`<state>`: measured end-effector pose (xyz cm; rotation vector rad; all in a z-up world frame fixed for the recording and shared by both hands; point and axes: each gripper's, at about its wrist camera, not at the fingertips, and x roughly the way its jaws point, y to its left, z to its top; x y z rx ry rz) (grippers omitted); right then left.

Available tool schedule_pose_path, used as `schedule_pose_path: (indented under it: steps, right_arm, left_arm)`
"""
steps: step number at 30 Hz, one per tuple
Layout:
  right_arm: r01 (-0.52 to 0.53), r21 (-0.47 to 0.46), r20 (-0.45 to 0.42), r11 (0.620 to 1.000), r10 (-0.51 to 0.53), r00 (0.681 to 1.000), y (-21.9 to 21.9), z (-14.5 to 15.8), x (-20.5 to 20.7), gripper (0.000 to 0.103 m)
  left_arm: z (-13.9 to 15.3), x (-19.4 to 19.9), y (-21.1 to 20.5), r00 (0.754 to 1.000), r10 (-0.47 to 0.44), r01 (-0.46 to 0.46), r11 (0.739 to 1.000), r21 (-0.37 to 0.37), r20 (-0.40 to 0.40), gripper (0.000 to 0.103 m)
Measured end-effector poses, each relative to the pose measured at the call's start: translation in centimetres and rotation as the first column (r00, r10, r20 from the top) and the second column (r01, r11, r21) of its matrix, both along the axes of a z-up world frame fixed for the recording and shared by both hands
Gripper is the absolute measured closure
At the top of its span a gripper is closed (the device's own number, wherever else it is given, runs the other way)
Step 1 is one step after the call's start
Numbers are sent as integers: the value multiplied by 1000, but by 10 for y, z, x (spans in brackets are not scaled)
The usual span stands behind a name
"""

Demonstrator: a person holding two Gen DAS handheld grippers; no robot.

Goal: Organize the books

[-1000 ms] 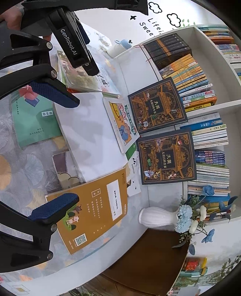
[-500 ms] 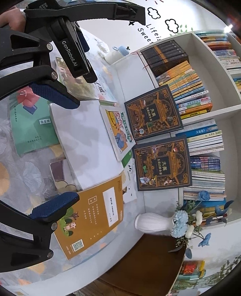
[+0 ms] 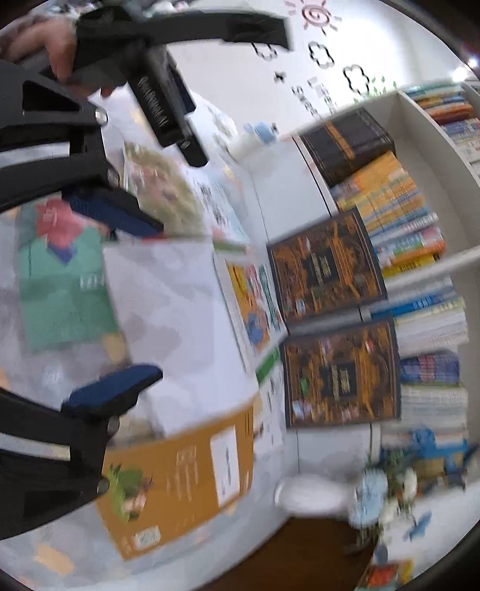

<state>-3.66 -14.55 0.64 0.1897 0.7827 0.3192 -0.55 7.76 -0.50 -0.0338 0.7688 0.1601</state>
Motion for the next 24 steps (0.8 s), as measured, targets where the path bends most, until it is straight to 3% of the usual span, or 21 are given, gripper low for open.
schedule_pose_path:
  steps: [2, 4, 8, 10, 12, 15, 18, 24]
  right_arm:
    - [-64, 21, -7, 998, 64, 998, 16, 2, 11, 39]
    - [-111, 0, -25, 994, 111, 994, 38, -2, 24, 39]
    - [-174, -34, -44, 984, 172, 984, 81, -21, 51, 53]
    - [-181, 9, -53, 983, 181, 982, 92, -35, 62, 54]
    - [-178, 12, -91, 984, 178, 980, 100, -50, 70, 57]
    - [-160, -108, -107, 981, 149, 983, 118, -67, 78, 57]
    - [-156, -168, -82, 973, 144, 986, 128, -67, 73, 57]
    - [-247, -179, -122, 952, 227, 966, 138, -67, 69, 60]
  left_arm:
    - [-15, 6, 23, 998, 47, -47, 999, 1, -30, 11]
    - [-29, 11, 40, 996, 67, -70, 996, -47, -53, 13]
    - [-59, 24, 55, 990, 84, -97, 988, -116, -109, 25]
    - [-71, 29, 53, 987, 96, -109, 989, -97, -130, 32]
    - [-74, 30, 53, 988, 107, -117, 989, -91, -108, 34]
    - [-74, 34, 56, 990, 84, -100, 983, -151, -110, 57]
    - [-74, 36, 54, 992, 74, -92, 981, -174, -106, 66]
    - [-73, 39, 53, 993, -23, -7, 970, -242, -119, 69]
